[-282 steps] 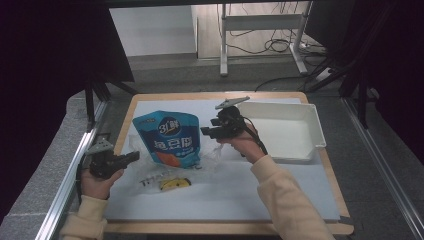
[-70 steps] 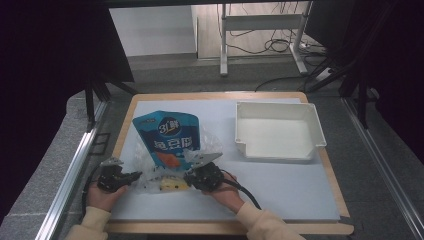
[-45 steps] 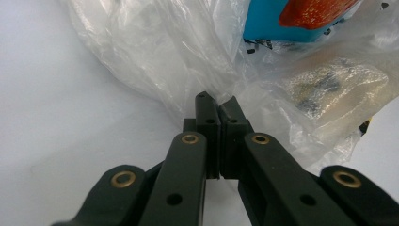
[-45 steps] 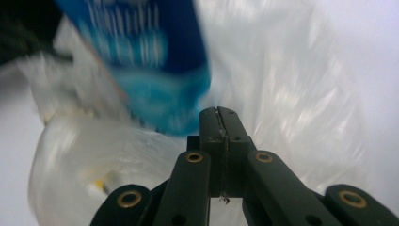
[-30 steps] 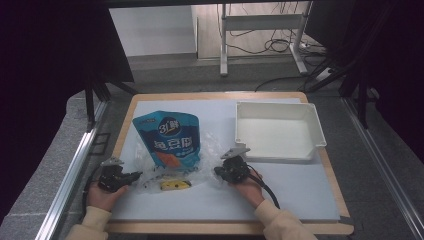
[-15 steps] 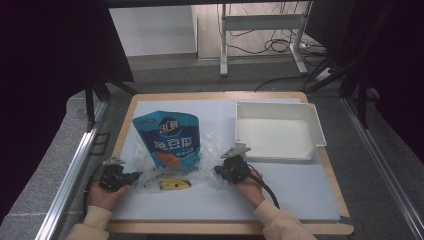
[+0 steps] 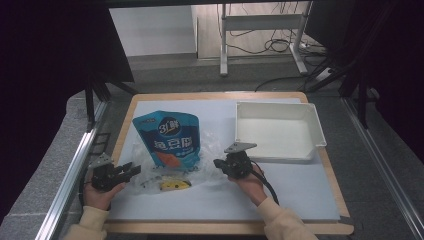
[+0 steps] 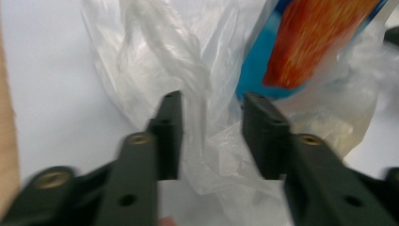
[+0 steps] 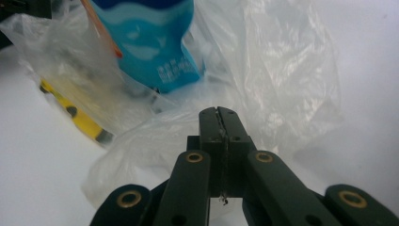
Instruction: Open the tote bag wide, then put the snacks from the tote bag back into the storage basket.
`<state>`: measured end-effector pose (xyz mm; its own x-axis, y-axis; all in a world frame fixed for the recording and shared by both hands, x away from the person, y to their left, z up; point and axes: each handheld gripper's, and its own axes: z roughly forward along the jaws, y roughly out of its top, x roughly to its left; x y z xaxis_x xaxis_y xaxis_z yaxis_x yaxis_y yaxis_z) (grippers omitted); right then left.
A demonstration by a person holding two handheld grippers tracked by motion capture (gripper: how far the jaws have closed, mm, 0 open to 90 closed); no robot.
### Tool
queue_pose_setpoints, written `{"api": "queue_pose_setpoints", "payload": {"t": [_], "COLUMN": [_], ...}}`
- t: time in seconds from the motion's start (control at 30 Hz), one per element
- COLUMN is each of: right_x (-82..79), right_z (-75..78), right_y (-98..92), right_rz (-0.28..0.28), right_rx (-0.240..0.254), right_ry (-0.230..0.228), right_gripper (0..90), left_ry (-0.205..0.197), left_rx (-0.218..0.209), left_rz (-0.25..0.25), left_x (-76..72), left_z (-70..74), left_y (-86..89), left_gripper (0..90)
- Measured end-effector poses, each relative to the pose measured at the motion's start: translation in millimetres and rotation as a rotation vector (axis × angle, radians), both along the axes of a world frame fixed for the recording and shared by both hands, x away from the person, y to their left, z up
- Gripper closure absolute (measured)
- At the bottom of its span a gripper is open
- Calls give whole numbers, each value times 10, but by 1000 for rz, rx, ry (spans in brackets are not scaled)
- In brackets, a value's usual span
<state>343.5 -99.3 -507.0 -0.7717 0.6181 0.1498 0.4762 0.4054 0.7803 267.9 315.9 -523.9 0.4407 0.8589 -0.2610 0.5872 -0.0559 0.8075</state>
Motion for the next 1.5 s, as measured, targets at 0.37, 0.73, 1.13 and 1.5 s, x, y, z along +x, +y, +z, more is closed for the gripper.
{"api": "queue_pose_setpoints", "payload": {"t": [0.37,0.73,1.13,1.5], "right_x": [-35,-62,-104,-97], "right_z": [230,573,720,848], "right_y": [-5,-151,-92,-117], "right_rz": [21,30,44,39], "right_rx": [75,155,151,180], "right_ry": [-54,-120,-175,-194], "right_gripper": [885,822,454,427], "left_ry": [-84,-98,-103,-88], "left_rx": [-29,-17,-4,8], "left_rz": [26,6,-2,-17], "left_x": [-64,-146,-243,-261], "left_z": [313,489,552,553], "left_y": [49,-13,-34,-75], "left_gripper": [192,195,211,213]}}
